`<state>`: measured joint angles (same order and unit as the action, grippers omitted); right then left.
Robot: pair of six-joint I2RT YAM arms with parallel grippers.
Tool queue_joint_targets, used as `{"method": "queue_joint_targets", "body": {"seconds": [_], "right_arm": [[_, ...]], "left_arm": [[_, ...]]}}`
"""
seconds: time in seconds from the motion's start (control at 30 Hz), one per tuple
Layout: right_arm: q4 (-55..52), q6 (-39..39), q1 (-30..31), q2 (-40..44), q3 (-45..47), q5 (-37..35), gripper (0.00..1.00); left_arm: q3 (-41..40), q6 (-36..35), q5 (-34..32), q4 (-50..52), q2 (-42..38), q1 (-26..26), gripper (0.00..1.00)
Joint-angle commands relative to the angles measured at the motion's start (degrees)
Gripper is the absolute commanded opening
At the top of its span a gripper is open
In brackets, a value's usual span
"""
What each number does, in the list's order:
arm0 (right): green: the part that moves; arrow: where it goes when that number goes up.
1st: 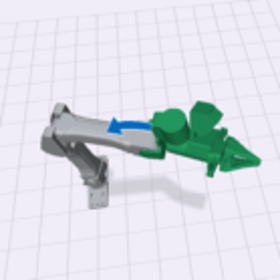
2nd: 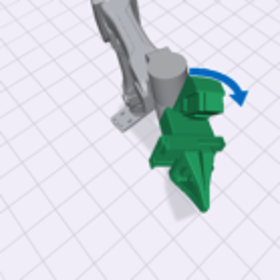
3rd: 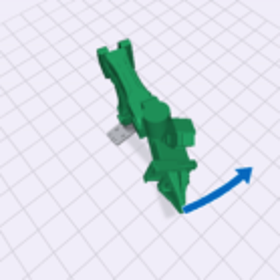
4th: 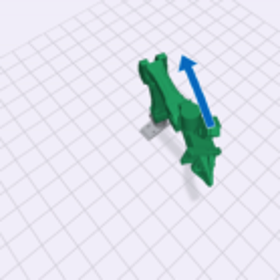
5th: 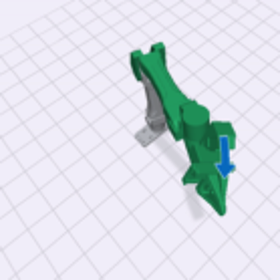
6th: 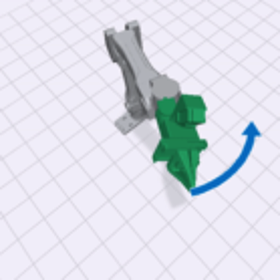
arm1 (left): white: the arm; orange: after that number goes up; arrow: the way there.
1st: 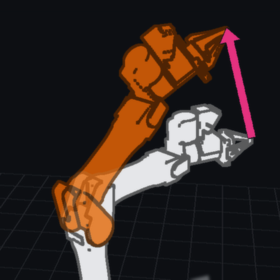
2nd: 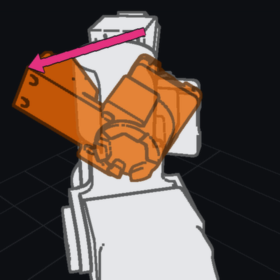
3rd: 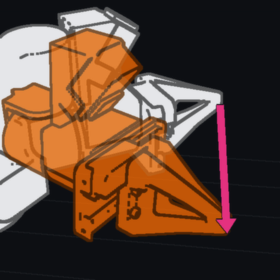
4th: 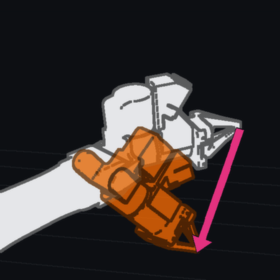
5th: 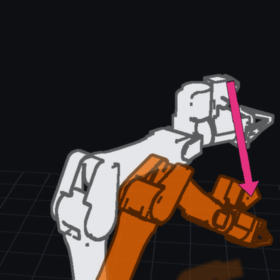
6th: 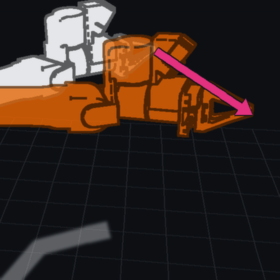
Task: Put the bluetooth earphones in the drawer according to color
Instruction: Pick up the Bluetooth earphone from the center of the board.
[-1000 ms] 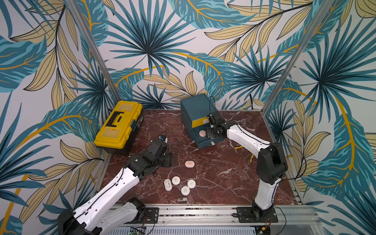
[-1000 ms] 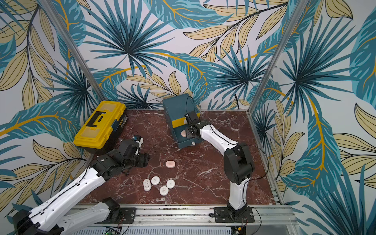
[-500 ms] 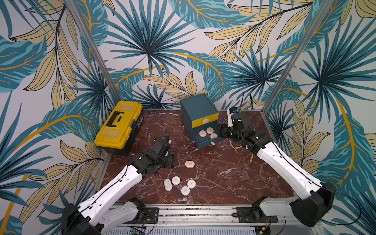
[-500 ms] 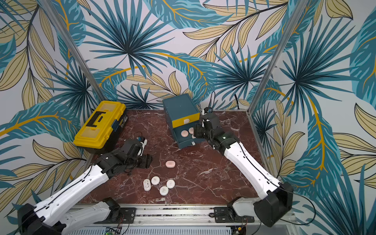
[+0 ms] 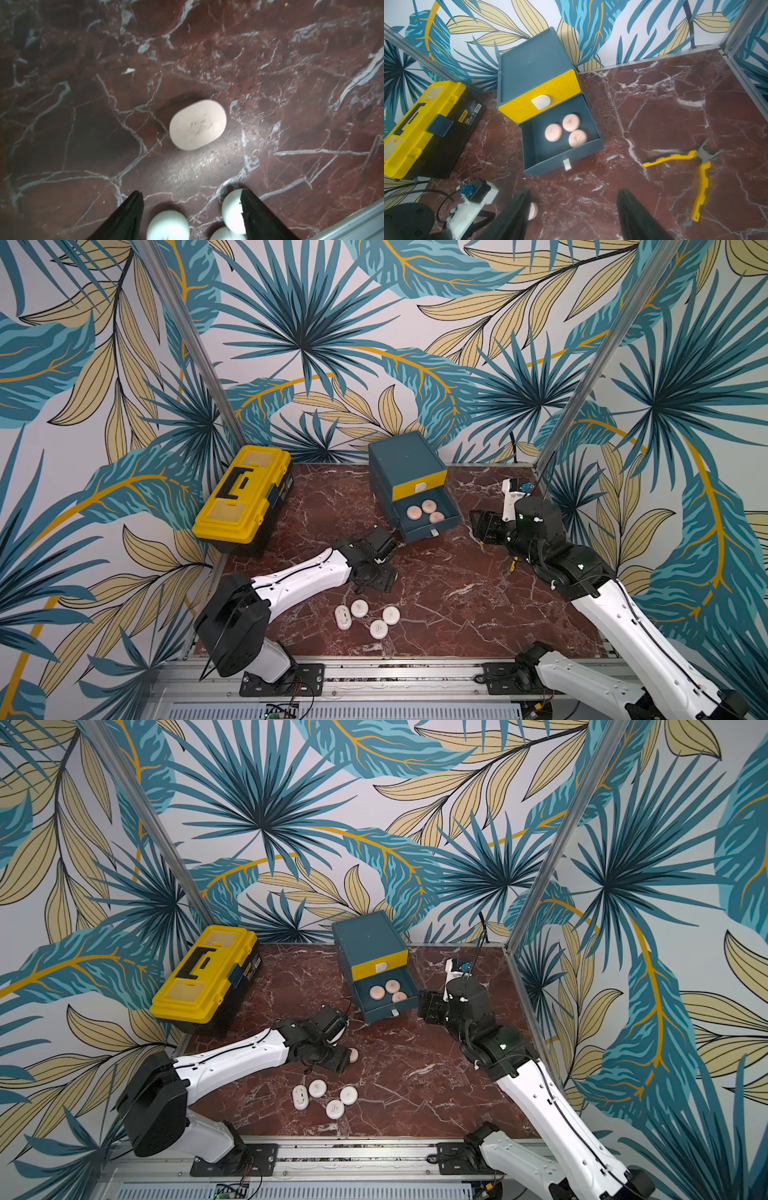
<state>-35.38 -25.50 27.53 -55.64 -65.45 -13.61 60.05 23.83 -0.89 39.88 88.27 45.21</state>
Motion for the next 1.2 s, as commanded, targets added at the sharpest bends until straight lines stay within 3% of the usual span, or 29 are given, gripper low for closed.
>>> {"method": "queue_joint_targets", "body": {"seconds": [0.0, 0.37, 0.87, 1.17], "right_arm": [[-2.7, -1.2, 0.2, 1.0, 2.2, -1.4, 0.71], [-3.9, -1.7, 0.2, 2.9, 3.4, -1.8, 0.71], [-4.3, -1.9, 0.2, 3.6, 4.4, -1.7, 0.72], [-4.2, -1.9, 0.2, 3.4, 4.4, -1.5, 0.72]], "left_arm": [[4.7, 0.2, 0.9, -2.1, 3.7, 0.5, 0.79], [10.3, 0.4, -3.6, 3.7, 12.1, 1.1, 0.81], [14.2, 0.2, -4.7, 4.2, 20.0, 1.1, 0.81], [13.7, -0.1, -4.8, 4.8, 19.7, 1.1, 0.66]]}}
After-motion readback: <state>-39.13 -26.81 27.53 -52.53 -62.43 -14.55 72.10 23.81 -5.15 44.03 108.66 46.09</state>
